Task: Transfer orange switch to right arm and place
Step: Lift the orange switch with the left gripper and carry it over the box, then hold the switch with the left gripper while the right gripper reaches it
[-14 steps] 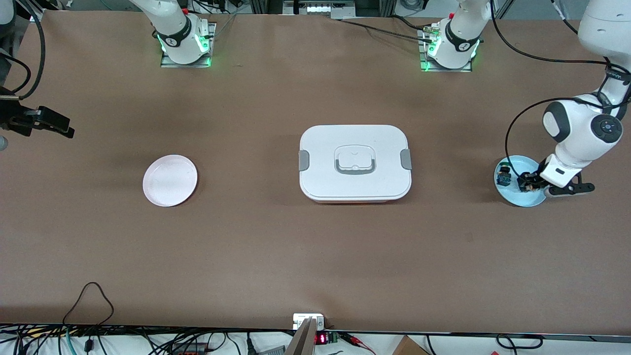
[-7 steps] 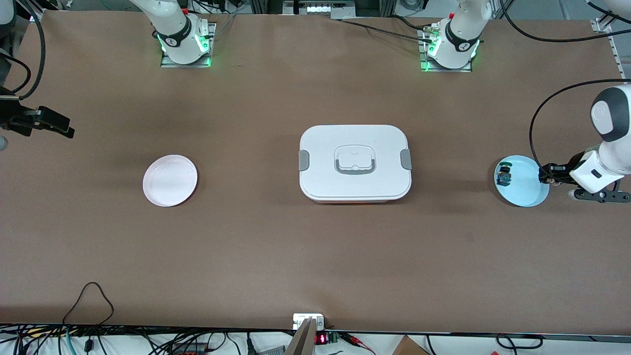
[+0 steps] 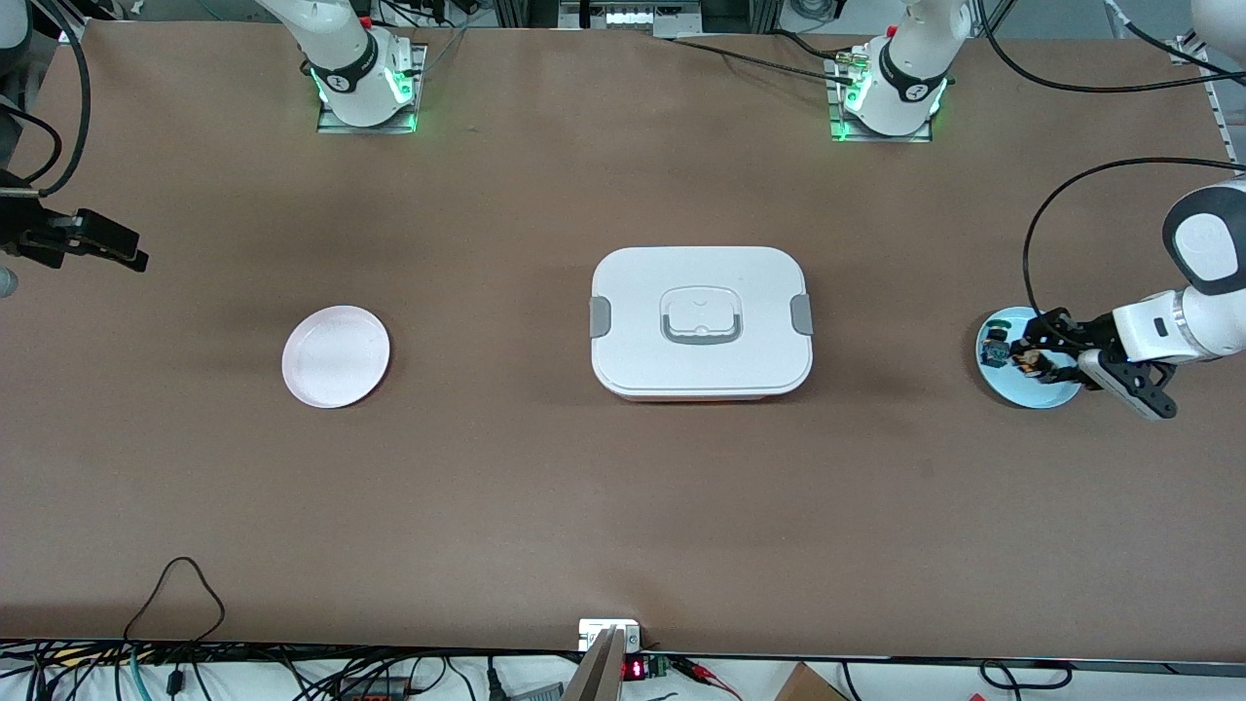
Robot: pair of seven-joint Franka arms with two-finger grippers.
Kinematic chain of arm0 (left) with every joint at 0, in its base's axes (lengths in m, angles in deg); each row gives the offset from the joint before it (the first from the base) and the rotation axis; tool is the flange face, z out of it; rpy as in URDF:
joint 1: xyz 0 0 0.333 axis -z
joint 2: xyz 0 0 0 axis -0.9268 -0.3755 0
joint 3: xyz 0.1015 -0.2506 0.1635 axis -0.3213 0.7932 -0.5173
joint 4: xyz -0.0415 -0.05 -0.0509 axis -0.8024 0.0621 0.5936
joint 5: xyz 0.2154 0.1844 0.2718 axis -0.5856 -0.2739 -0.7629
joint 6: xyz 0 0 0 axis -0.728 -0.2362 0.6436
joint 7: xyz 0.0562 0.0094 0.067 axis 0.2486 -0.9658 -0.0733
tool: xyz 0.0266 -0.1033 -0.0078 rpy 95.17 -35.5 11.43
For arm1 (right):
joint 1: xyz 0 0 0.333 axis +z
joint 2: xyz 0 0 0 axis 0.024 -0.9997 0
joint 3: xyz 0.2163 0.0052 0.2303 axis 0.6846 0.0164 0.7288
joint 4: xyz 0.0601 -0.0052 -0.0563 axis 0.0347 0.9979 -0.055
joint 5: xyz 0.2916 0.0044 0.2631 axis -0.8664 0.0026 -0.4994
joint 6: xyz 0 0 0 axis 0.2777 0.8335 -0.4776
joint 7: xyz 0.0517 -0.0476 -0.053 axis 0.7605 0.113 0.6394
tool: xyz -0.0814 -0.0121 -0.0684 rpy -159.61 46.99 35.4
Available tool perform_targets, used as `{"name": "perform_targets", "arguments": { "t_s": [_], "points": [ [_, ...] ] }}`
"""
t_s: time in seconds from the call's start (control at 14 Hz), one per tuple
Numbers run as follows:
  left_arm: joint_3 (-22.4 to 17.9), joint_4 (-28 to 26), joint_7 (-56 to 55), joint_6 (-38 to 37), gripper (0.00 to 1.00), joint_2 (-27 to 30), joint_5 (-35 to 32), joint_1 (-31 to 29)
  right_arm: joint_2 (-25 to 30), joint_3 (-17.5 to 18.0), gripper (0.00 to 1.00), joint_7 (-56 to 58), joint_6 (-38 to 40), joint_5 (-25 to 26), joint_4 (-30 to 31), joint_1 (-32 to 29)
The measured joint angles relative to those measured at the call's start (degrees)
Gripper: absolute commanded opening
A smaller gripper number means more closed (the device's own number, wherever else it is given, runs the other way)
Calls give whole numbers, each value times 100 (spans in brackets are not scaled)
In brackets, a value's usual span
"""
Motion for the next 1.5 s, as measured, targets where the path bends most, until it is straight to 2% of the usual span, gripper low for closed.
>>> {"name": "perform_targets", "arguments": {
  "t_s": [0.36,0.43,0.64,0.93,1.21,1.36,1.5],
  "points": [
    [352,7,2017,-1382,28,-39,1849,14,-8,1,100,0,-7,0,2,0],
    [471,7,2449,-1550,25,-60,2182,15,-8,1,100,0,-8,-5,2,0],
    [1114,1,3647,-1827,21,-214,3372,23,-25,6,100,0,-7,-409,14,1],
    [1990,15,4666,-1701,19,-396,4929,130,-141,22,100,0,1,-1662,24,3],
    [2452,25,5565,-1359,18,-399,5949,351,-232,52,100,0,14,-3120,63,30],
    [2813,21,5906,-725,18,-407,6486,436,-261,63,100,3,15,-3783,83,75],
    [3134,22,6196,68,18,-410,7087,687,-287,75,100,30,15,-4690,176,151]
  ]
}}
